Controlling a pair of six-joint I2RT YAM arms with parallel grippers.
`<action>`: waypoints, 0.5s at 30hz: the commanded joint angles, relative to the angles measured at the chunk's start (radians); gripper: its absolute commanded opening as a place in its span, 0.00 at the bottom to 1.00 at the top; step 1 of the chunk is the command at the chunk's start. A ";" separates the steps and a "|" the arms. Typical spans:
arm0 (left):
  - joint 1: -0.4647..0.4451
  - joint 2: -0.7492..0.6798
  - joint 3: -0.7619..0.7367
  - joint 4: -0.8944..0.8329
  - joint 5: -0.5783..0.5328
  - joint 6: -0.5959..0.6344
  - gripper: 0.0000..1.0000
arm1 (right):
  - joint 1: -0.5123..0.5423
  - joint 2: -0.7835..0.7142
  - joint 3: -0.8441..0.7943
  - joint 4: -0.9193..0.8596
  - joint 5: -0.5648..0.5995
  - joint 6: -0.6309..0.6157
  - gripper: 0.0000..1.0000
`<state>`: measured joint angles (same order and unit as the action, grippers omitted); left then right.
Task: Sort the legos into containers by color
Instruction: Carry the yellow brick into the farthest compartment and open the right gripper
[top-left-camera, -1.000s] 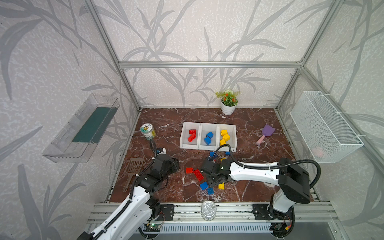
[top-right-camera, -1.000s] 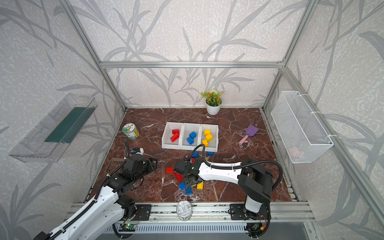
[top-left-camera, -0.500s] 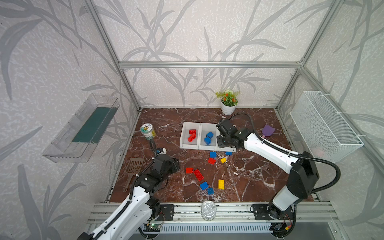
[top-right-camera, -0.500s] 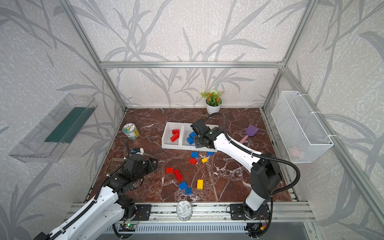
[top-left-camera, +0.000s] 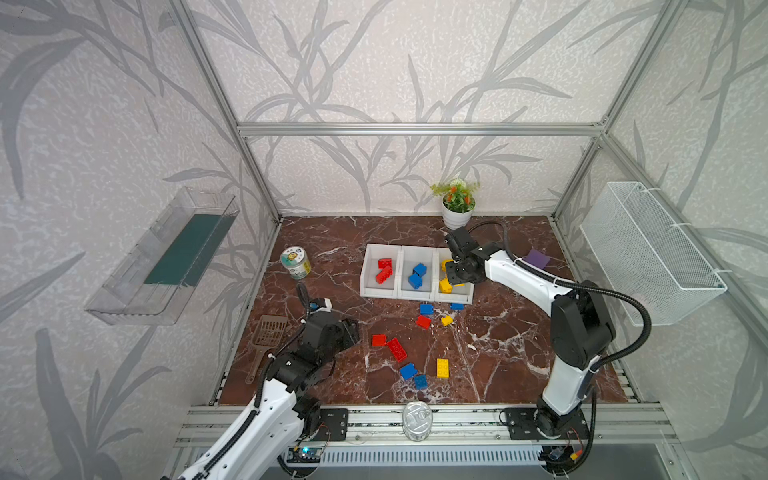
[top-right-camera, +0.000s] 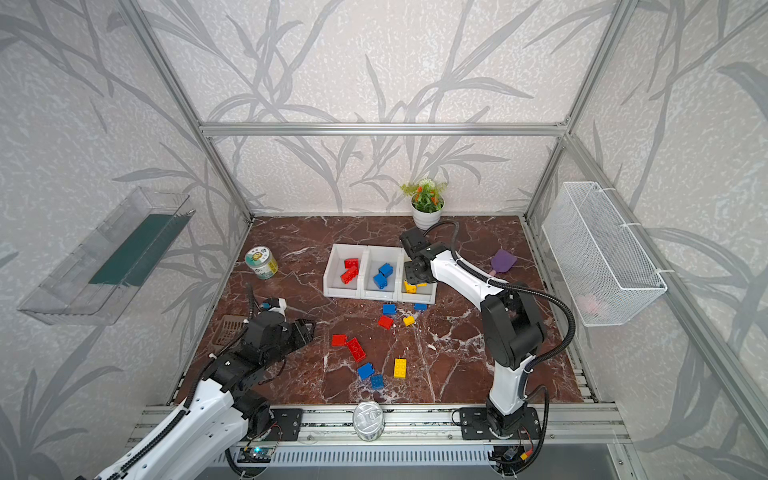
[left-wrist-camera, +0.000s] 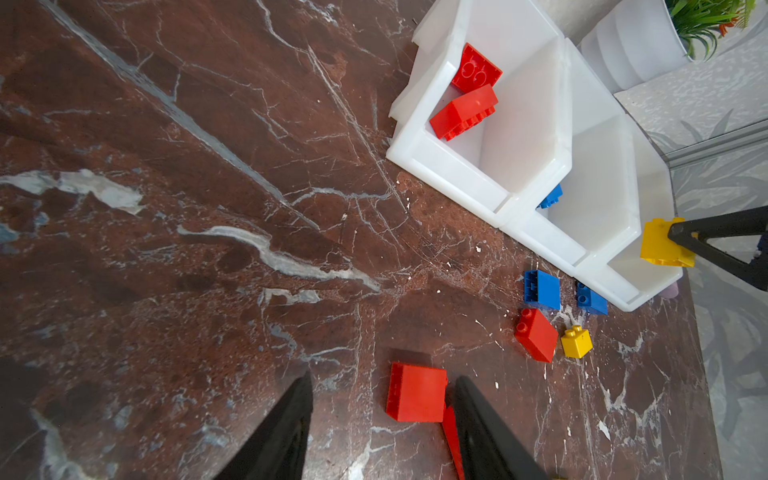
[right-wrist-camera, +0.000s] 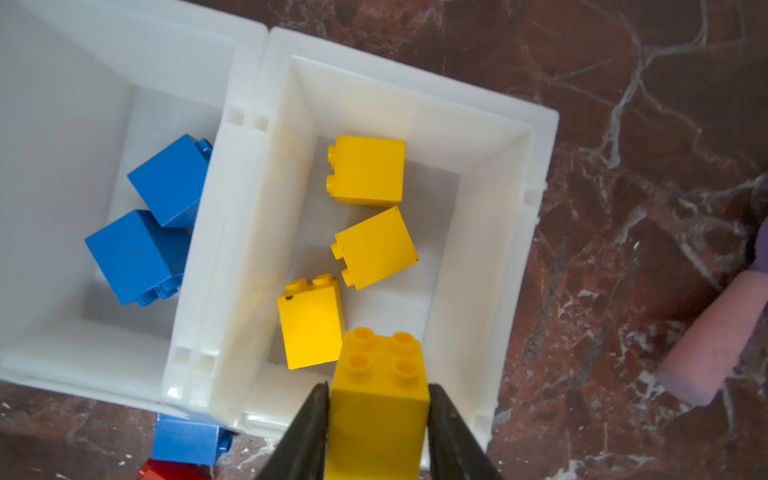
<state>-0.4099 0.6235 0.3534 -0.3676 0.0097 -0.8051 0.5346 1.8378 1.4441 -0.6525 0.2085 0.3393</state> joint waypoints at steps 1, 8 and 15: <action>0.002 -0.005 -0.011 -0.017 0.011 -0.005 0.57 | -0.005 0.000 0.040 -0.001 -0.012 -0.003 0.55; -0.001 0.016 0.001 -0.031 0.042 0.017 0.58 | -0.004 -0.078 0.013 -0.017 -0.044 0.014 0.66; -0.034 0.054 0.015 -0.036 0.072 0.017 0.58 | 0.025 -0.319 -0.206 0.029 -0.109 0.058 0.67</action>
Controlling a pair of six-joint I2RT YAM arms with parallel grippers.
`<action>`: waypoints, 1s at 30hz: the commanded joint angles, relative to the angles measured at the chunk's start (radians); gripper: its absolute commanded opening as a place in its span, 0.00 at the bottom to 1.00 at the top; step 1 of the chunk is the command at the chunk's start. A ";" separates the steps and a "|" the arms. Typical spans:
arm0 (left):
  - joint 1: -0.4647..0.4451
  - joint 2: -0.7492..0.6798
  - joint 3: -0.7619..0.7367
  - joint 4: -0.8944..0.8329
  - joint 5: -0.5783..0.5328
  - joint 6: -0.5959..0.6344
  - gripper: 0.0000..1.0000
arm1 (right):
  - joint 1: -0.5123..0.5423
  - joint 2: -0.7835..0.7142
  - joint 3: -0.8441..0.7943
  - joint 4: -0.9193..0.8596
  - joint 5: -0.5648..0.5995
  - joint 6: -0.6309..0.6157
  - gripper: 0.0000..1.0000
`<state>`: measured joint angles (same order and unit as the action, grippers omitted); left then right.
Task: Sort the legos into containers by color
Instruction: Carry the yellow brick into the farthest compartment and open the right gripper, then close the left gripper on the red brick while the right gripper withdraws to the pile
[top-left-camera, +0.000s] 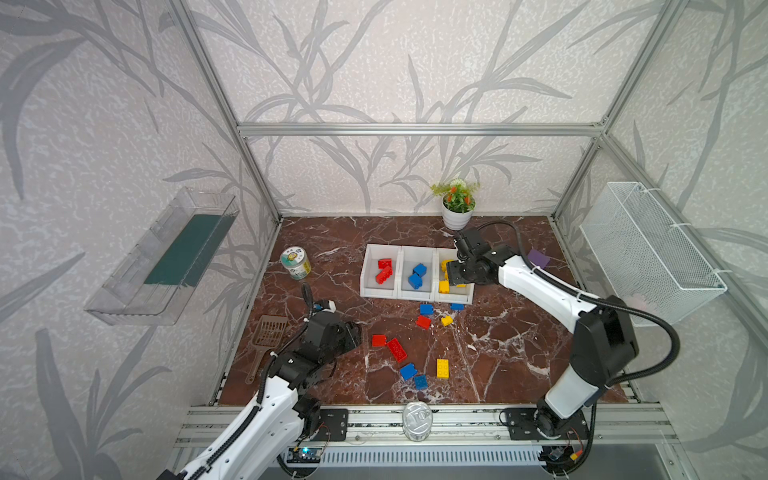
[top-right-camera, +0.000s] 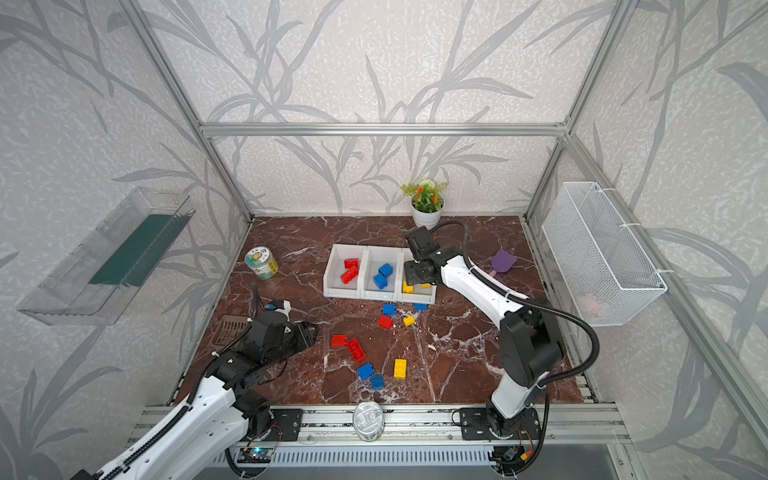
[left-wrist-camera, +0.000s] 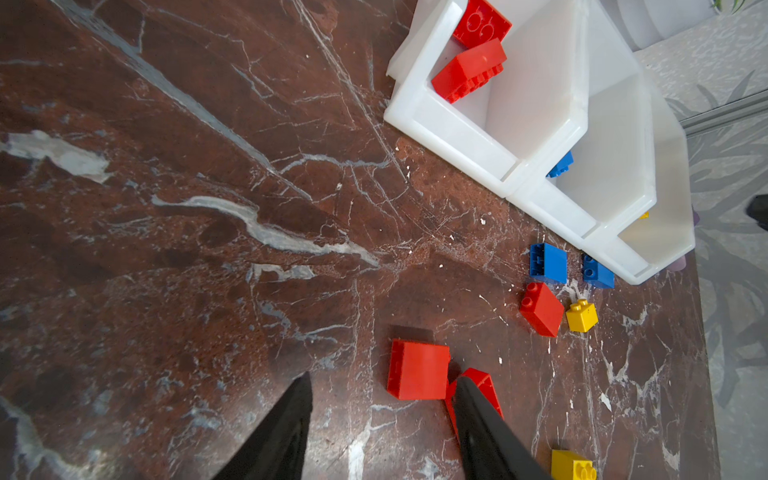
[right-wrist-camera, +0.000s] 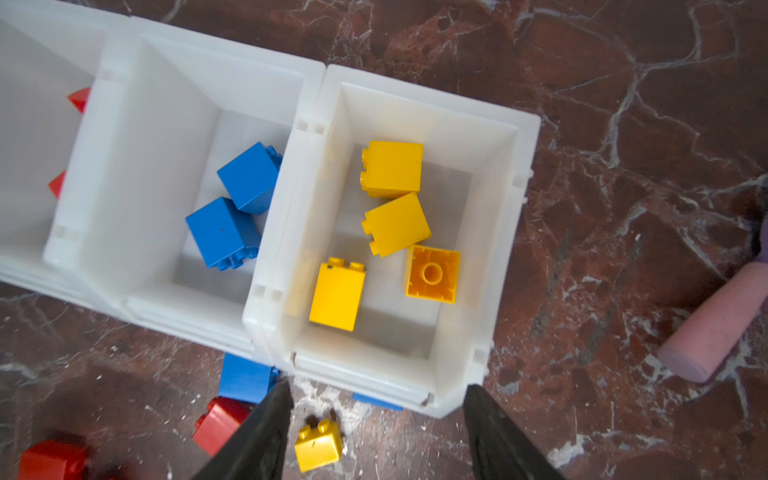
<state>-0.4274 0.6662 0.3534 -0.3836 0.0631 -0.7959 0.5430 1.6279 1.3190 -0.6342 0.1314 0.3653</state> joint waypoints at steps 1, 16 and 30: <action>-0.027 0.018 0.018 -0.022 0.022 0.007 0.58 | 0.027 -0.150 -0.126 0.021 -0.038 0.037 0.67; -0.264 0.209 0.060 0.056 0.004 -0.049 0.59 | 0.146 -0.556 -0.506 -0.102 0.022 0.231 0.68; -0.357 0.500 0.155 0.209 0.035 -0.039 0.60 | 0.188 -0.583 -0.555 -0.079 0.042 0.312 0.68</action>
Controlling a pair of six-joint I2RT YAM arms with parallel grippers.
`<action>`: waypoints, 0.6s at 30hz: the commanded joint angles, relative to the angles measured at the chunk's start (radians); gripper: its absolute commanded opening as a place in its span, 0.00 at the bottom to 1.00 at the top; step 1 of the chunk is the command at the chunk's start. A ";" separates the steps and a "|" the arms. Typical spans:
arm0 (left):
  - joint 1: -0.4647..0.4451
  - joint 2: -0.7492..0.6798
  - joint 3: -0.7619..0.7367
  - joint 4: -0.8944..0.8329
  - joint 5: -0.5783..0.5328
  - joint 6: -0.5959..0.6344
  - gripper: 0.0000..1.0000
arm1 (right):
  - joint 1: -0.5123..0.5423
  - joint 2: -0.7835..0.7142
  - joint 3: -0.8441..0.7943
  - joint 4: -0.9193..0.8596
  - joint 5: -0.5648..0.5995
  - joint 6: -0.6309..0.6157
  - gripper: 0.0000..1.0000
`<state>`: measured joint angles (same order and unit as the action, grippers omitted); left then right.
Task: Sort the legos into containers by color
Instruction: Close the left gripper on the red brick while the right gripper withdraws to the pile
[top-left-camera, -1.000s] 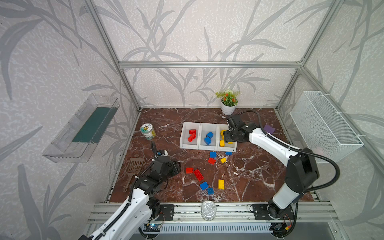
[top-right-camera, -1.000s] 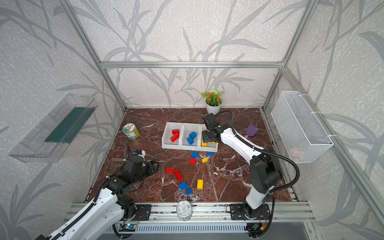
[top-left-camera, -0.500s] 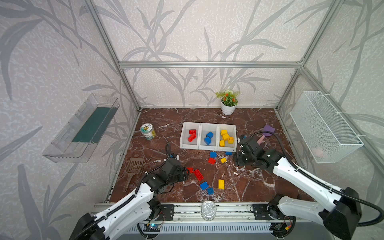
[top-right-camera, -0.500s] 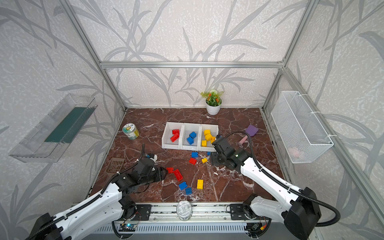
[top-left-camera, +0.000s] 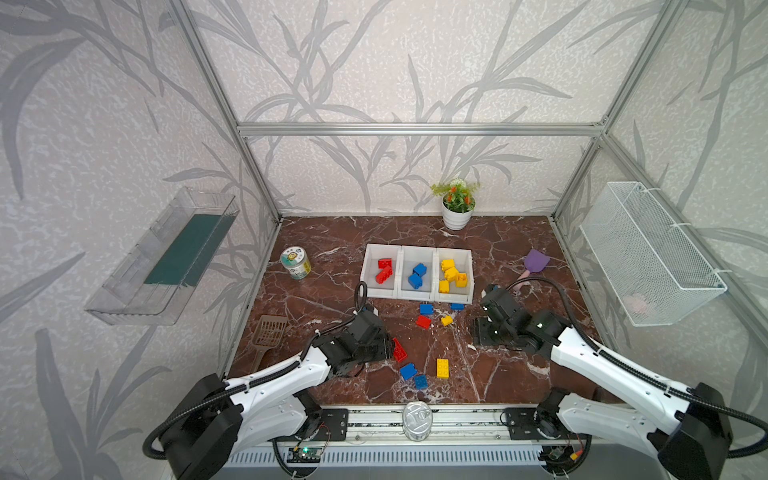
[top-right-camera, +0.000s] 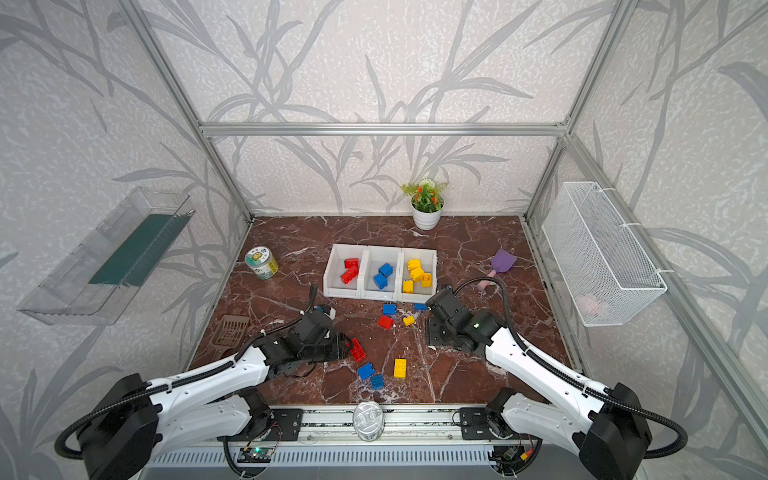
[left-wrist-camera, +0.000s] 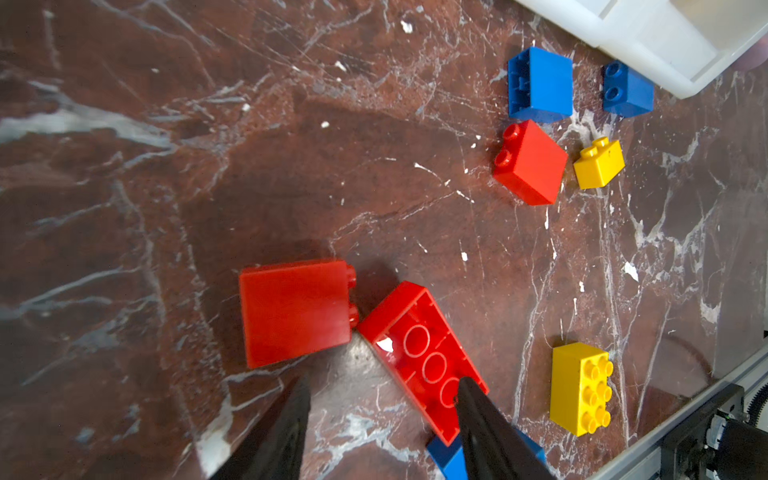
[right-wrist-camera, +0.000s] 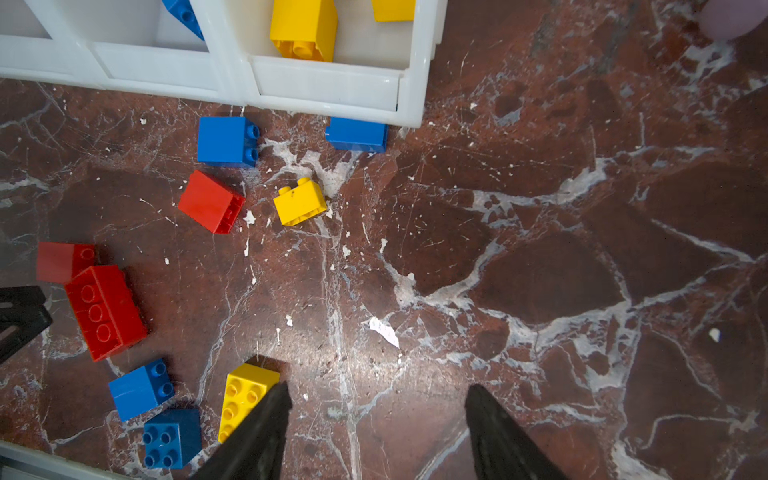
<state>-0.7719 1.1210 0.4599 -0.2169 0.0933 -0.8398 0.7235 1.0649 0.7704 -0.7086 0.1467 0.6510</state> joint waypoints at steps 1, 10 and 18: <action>-0.018 0.077 0.061 0.048 0.006 0.011 0.60 | 0.008 -0.022 -0.011 0.002 0.025 0.030 0.68; -0.065 0.288 0.189 0.038 0.008 0.056 0.60 | 0.011 -0.023 -0.042 0.016 0.016 0.056 0.68; -0.112 0.380 0.289 -0.067 -0.043 0.106 0.60 | 0.011 -0.029 -0.060 0.024 0.013 0.069 0.68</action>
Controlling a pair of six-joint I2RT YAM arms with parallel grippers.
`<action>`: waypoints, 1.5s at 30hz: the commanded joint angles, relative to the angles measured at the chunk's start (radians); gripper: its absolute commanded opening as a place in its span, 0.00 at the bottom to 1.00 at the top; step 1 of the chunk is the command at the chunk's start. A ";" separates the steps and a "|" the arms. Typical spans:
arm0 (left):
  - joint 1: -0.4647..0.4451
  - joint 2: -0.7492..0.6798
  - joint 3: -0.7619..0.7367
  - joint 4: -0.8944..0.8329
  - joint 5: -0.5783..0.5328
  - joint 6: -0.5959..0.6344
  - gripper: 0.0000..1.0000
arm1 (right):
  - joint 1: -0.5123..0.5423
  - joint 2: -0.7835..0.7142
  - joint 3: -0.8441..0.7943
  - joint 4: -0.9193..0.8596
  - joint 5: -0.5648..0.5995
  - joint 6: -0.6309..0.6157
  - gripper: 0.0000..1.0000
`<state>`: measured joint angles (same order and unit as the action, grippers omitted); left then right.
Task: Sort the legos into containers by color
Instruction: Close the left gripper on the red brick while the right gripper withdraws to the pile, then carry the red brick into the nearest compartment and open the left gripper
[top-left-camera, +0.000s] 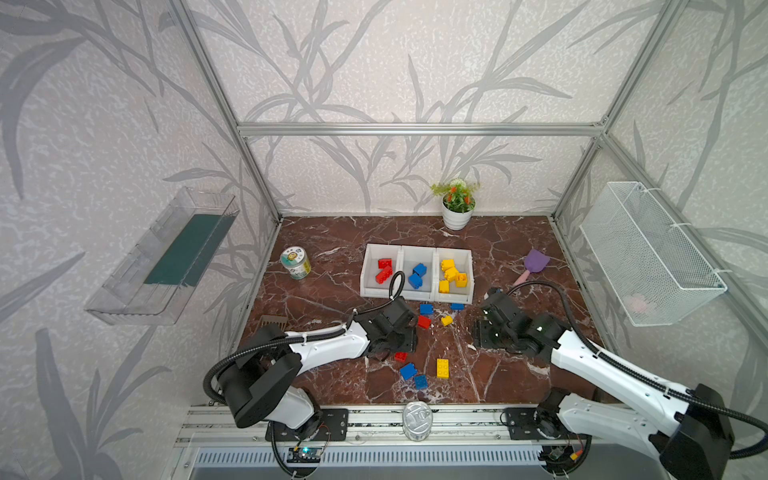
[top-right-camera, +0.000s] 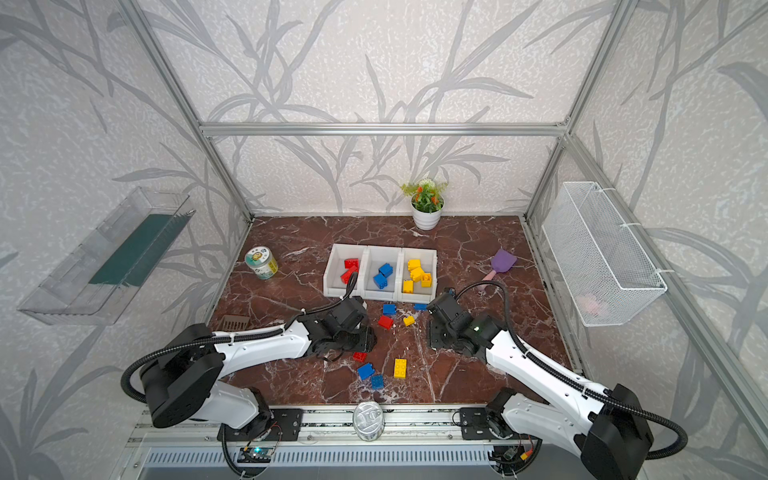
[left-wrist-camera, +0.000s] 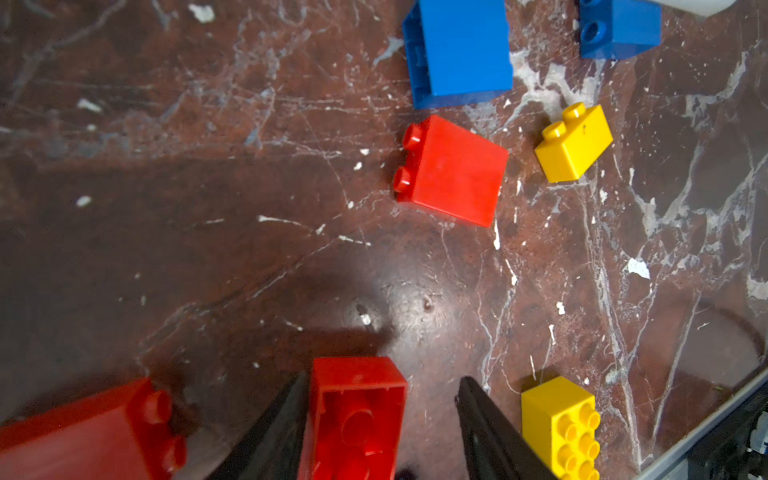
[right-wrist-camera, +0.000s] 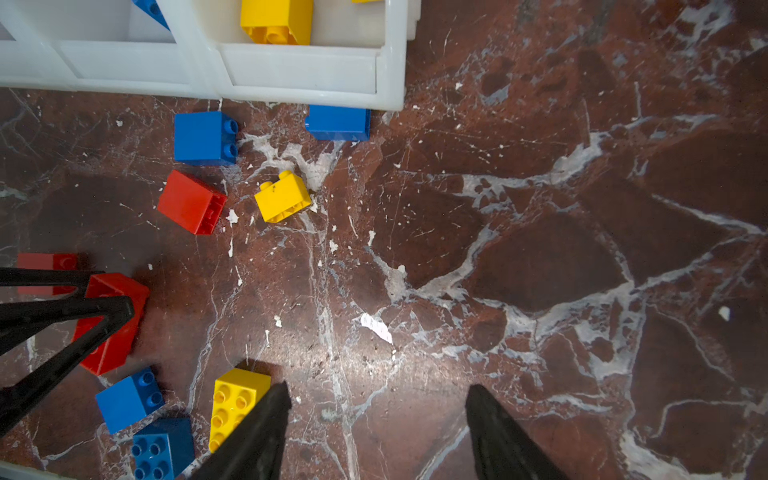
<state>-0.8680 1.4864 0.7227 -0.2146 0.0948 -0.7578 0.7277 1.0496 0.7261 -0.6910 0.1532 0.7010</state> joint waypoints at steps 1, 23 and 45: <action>-0.023 0.020 0.029 -0.086 -0.063 0.025 0.60 | 0.007 -0.013 -0.020 0.007 0.002 0.021 0.68; -0.053 0.082 0.210 -0.249 -0.218 0.145 0.25 | 0.009 -0.084 -0.011 -0.059 0.049 0.025 0.67; 0.416 0.293 0.570 -0.177 -0.146 0.388 0.29 | 0.009 -0.169 0.004 -0.128 0.098 0.028 0.66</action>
<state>-0.4644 1.7481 1.2564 -0.3790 -0.0875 -0.4000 0.7315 0.8921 0.7067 -0.7822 0.2245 0.7193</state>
